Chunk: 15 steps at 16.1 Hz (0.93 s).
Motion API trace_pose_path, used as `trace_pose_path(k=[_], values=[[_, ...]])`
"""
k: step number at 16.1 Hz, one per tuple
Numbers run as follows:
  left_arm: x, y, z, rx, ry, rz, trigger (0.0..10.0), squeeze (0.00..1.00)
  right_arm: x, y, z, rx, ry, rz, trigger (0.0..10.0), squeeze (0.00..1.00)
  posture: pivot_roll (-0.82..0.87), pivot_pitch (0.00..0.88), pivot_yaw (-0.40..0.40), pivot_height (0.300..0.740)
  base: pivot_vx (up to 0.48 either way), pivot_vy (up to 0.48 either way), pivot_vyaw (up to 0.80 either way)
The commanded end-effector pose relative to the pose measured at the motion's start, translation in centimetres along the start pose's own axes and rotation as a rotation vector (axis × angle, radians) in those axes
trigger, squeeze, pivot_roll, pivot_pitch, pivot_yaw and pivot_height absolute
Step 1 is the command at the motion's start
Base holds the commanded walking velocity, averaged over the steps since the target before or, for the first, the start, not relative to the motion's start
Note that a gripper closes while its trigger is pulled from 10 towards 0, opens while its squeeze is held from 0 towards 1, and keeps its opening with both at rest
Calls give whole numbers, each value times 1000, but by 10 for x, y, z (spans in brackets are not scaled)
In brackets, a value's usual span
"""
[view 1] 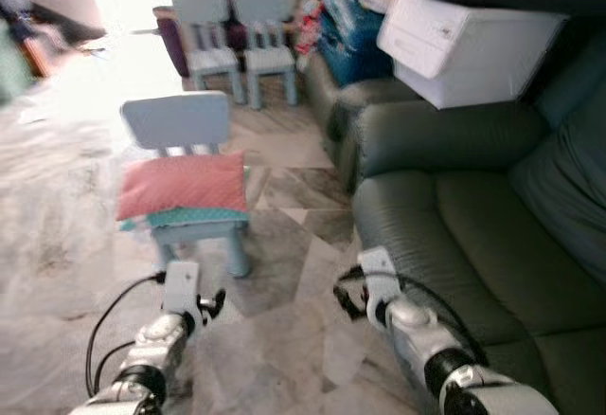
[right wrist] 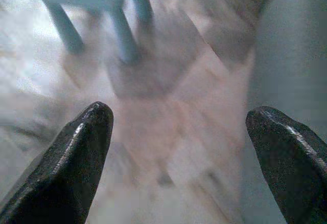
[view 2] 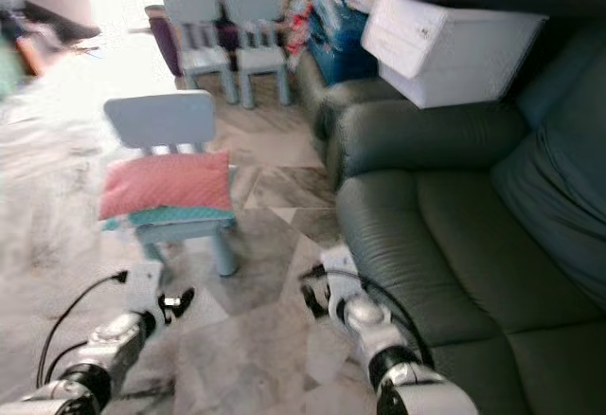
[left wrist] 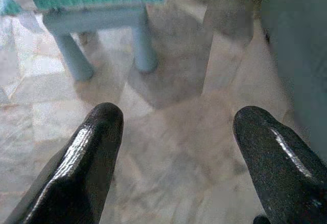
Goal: Move the pillow to the sofa
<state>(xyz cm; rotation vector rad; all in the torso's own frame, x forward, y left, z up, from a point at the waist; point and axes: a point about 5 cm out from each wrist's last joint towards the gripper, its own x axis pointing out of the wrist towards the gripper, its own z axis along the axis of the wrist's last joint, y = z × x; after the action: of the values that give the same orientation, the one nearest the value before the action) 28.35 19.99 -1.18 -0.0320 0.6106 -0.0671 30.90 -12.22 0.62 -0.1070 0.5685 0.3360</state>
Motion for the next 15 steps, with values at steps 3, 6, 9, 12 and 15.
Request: trace_pose_path(k=[3,6,9,12,15], values=[[-1,9,20,-40,-113,44,10000,0,-4,-24,18,107,-92,-12,10000,0,-134,0,-17,740,0,0,0],[-7,-3,32,-144,-313,-51,10000,0,-7,-22,15,132,-136,33,10000,0,-132,0,-52,740,0,0,0],[-10,-2,38,-169,-357,23,10000,0,-9,-24,24,117,-194,15,10000,0,-121,0,-50,740,0,0,0],[-15,-3,51,-143,-379,8,10000,0,-15,-34,34,133,-290,-44,10000,0,-102,0,-20,740,0,0,0],[-18,-6,54,-123,-383,-18,10000,0,-18,-36,40,125,-338,-65,10000,0,-119,0,13,740,0,0,0]])
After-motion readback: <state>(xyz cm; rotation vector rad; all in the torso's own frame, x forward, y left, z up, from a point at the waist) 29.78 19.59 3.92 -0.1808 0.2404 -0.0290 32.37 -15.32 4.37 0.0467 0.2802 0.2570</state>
